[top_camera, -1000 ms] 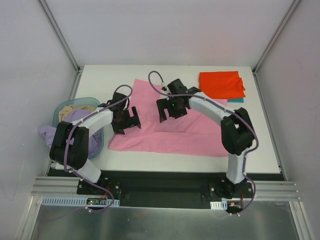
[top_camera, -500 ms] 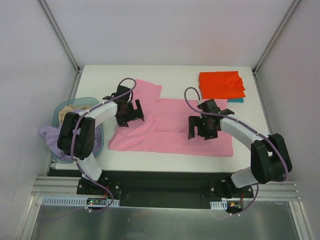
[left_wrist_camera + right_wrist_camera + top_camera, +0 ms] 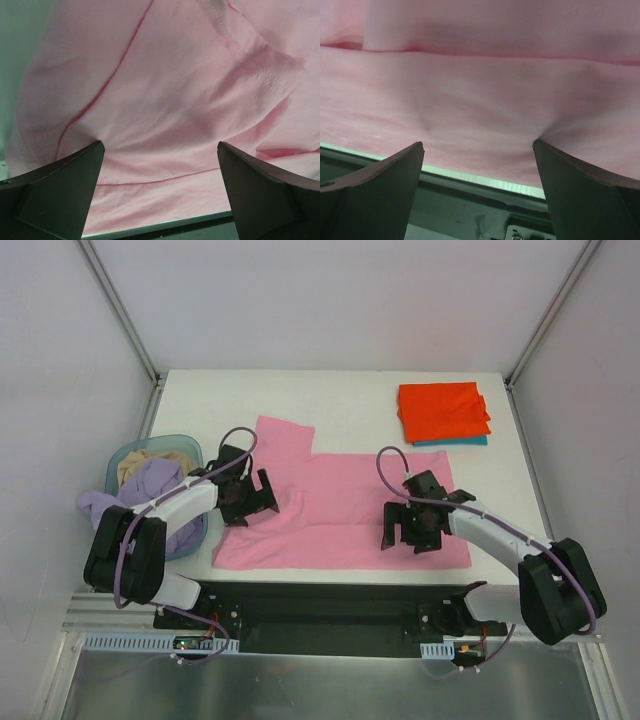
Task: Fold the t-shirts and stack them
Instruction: Fold the tshirt
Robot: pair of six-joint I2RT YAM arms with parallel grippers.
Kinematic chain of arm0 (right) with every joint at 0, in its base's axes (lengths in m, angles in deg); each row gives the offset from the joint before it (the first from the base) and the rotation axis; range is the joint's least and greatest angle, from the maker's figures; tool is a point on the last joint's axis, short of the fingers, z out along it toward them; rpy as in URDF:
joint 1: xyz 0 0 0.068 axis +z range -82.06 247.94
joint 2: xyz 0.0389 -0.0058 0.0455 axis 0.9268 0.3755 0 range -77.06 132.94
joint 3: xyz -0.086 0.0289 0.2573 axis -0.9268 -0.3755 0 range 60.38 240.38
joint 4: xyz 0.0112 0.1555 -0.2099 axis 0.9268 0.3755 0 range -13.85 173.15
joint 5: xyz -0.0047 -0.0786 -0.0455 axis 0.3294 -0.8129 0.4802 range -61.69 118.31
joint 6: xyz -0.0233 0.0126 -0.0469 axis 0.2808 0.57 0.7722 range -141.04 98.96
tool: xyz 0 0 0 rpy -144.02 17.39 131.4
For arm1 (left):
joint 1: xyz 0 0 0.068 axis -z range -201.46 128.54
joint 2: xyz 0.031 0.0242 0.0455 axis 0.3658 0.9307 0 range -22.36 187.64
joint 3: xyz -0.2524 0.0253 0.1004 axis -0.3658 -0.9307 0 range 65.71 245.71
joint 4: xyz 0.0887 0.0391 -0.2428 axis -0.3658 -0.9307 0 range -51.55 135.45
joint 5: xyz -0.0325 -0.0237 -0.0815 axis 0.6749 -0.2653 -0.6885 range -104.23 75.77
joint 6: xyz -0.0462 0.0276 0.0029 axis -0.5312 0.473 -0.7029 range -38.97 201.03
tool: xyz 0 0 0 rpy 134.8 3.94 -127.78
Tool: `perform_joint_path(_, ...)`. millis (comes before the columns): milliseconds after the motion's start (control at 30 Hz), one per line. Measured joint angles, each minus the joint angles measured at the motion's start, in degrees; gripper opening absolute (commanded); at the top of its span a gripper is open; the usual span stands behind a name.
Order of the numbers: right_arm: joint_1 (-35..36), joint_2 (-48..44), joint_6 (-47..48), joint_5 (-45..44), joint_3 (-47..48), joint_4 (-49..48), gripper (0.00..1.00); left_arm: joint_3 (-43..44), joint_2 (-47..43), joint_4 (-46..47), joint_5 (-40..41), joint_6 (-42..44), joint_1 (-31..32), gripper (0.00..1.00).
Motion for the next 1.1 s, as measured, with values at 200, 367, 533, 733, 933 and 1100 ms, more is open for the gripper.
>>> perform_joint_path(200,2.3,-4.3,-2.9,0.6,-2.4,3.4,0.97,-4.9,-6.2,-2.3,-0.5,-2.1,0.0,0.99)
perform_joint_path(367,2.4,-5.4,-2.5,-3.8,1.6,9.8,0.97,-4.0,-6.8,-5.1,-0.5,-2.2,0.0,0.99)
perform_joint_path(533,-1.4,-5.6,-0.5,-11.5,14.3,12.3,0.97,5.3,-6.8,-7.5,-0.3,-0.1,0.4,0.99)
perform_joint_path(733,-9.3,-6.6,1.7,-17.9,20.6,11.3,0.97,24.1,-0.3,-8.3,5.3,4.2,0.4,0.99)
perform_joint_path(933,-15.4,-4.5,3.5,-18.1,23.7,10.2,0.97,45.7,18.1,-9.5,8.6,5.2,-1.4,0.98)
perform_joint_path(1100,-17.9,-1.5,5.3,-17.7,23.9,9.3,0.97,59.6,33.3,-12.6,8.6,5.2,-5.8,0.89)
